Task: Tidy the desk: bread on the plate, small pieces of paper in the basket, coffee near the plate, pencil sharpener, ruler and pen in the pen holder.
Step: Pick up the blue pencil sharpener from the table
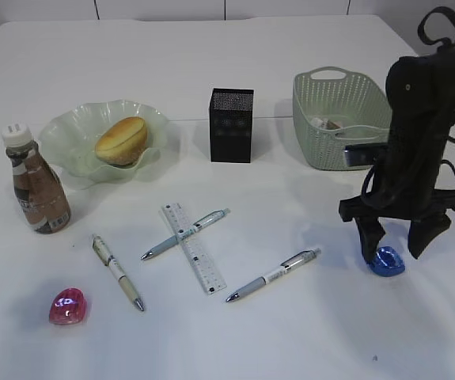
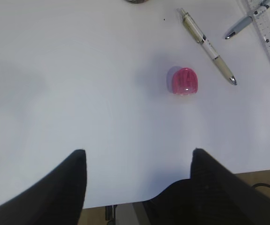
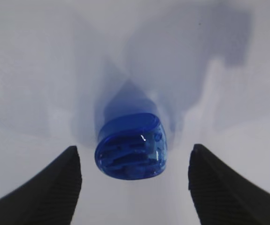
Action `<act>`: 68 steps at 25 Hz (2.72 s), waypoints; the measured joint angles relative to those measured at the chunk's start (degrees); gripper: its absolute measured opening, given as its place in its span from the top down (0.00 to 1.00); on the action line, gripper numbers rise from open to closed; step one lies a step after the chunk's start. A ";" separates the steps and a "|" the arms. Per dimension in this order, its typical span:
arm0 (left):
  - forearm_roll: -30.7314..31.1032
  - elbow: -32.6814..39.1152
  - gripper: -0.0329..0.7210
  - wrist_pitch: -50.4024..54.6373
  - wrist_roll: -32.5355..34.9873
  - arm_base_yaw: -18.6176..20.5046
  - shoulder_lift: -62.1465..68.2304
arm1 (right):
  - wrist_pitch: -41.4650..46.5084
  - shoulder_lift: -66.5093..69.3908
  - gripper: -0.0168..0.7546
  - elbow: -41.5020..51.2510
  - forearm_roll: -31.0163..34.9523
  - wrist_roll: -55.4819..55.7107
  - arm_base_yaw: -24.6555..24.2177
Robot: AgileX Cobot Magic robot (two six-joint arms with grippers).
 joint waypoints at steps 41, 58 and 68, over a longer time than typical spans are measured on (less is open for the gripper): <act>0.00 0.00 0.31 0.05 0.00 0.00 0.00 | -0.59 1.95 0.26 0.00 0.72 -0.21 0.00; -0.11 0.00 0.31 0.05 0.00 0.00 0.00 | -1.74 1.95 0.26 0.00 1.02 -0.21 0.00; -0.11 0.00 0.31 0.05 0.00 0.00 0.00 | -0.70 1.95 0.31 0.00 1.06 -0.21 0.00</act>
